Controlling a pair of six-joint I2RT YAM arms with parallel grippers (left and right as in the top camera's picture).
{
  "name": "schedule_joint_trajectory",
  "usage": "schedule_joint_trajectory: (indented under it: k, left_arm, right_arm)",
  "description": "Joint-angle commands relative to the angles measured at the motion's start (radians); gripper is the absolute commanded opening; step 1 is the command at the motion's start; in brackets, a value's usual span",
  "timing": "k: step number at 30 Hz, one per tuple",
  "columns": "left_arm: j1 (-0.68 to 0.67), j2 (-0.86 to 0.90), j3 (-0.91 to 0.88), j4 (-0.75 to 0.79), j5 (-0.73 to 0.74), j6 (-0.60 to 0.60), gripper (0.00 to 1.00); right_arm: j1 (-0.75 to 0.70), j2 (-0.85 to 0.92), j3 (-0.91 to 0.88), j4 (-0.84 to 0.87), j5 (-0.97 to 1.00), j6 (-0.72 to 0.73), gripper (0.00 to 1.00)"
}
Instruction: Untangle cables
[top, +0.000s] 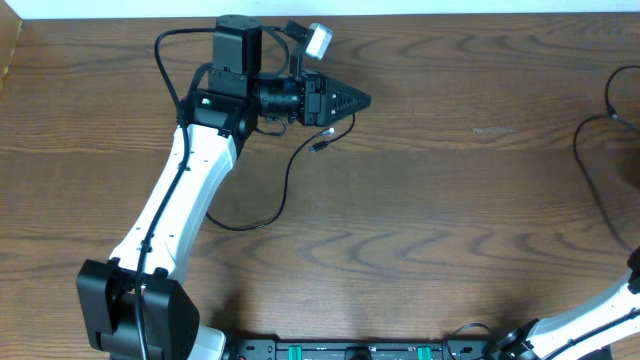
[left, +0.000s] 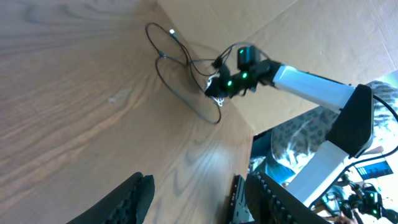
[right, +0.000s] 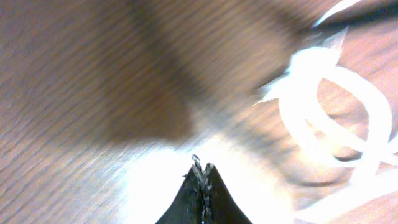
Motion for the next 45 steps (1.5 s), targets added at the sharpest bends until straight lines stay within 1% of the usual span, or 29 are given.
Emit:
schedule_joint_trajectory:
  k: [1, 4, 5, 6, 7, 8, 9, 10, 12, 14, 17, 18, 20, 22, 25, 29, 30, 34, 36, 40, 43, 45]
  left_arm:
    - [-0.011, -0.025, 0.014, -0.003, -0.005, -0.006, 0.53]
    - [-0.023, -0.025, 0.014, -0.003, -0.006, -0.006, 0.53]
    - [-0.026, -0.025, 0.014, -0.003, -0.006, -0.006, 0.53]
    - [-0.028, -0.025, 0.014, -0.003, -0.010, -0.006, 0.52]
    - [-0.030, -0.025, 0.014, -0.003, -0.013, -0.010, 0.53]
    - [-0.031, -0.025, 0.014, -0.003, -0.023, -0.019, 0.52]
    - [-0.032, -0.026, 0.014, -0.003, -0.028, -0.021, 0.53]
    - [-0.032, -0.026, 0.014, -0.003, -0.029, -0.021, 0.53]
    - [-0.032, -0.026, 0.014, -0.017, -0.048, -0.032, 0.53]
    - [-0.032, -0.027, 0.014, -0.085, -0.108, -0.013, 0.52]
    - [-0.033, -0.031, 0.014, -0.266, -0.229, 0.103, 0.52]
    - [-0.036, -0.032, 0.014, -0.336, -0.295, 0.149, 0.51]
    - [-0.041, -0.040, 0.014, -0.472, -0.481, 0.227, 0.51]
    - [-0.047, -0.046, 0.013, -0.566, -0.605, 0.281, 0.51]
    - [-0.053, -0.059, 0.013, -0.655, -0.673, 0.365, 0.51]
    - [-0.054, -0.064, 0.003, -0.691, -0.744, 0.387, 0.51]
    - [-0.054, -0.064, -0.008, -0.697, -0.767, 0.389, 0.51]
    - [-0.054, -0.064, -0.056, -0.717, -0.836, 0.384, 0.51]
    - [-0.047, -0.064, -0.079, -0.710, -0.879, 0.350, 0.51]
    - [-0.009, -0.064, -0.103, -0.698, -0.893, 0.327, 0.50]
    - [0.040, -0.064, -0.110, -0.702, -0.895, 0.327, 0.48]
    - [0.085, -0.064, -0.130, -0.698, -0.895, 0.327, 0.48]
  right_arm:
    - [-0.041, -0.001, 0.113, -0.027, 0.023, -0.011, 0.01]
    - [-0.061, -0.001, 0.187, -0.072, -0.021, 0.022, 0.01]
    - [-0.066, -0.002, 0.212, -0.089, -0.094, 0.039, 0.01]
    - [-0.070, -0.005, 0.233, -0.105, -0.196, 0.041, 0.06]
    - [-0.072, -0.010, 0.254, -0.122, -0.307, 0.040, 0.35]
    - [-0.072, -0.014, 0.275, -0.138, -0.419, 0.040, 0.67]
    - [-0.070, -0.019, 0.293, -0.151, -0.521, 0.040, 0.90]
    - [-0.066, -0.027, 0.310, -0.164, -0.631, 0.039, 0.99]
    - [-0.045, -0.053, 0.330, -0.182, -0.803, 0.018, 0.99]
    - [-0.014, -0.092, 0.333, -0.204, -0.854, -0.002, 0.99]
    - [0.056, -0.171, 0.333, -0.248, -0.853, -0.046, 0.99]
    - [0.081, -0.201, 0.333, -0.252, -0.852, -0.047, 0.99]
    - [0.132, -0.259, 0.333, -0.255, -0.853, -0.046, 0.99]
    - [0.185, -0.319, 0.333, -0.259, -0.852, -0.055, 0.99]
    - [0.276, -0.418, 0.333, -0.294, -0.835, -0.069, 0.99]
    - [0.416, -0.510, 0.333, -0.398, -0.752, -0.069, 0.99]
    - [0.470, -0.525, 0.333, -0.443, -0.725, -0.069, 0.99]
    - [0.610, -0.530, 0.330, -0.566, -0.677, -0.076, 0.99]
    - [0.676, -0.526, 0.324, -0.608, -0.671, -0.076, 0.99]
    - [0.816, -0.523, 0.298, -0.637, -0.642, -0.074, 0.99]
    - [0.925, -0.523, 0.272, -0.633, -0.553, -0.037, 0.99]
    - [0.989, -0.523, 0.253, -0.625, -0.500, -0.037, 0.99]
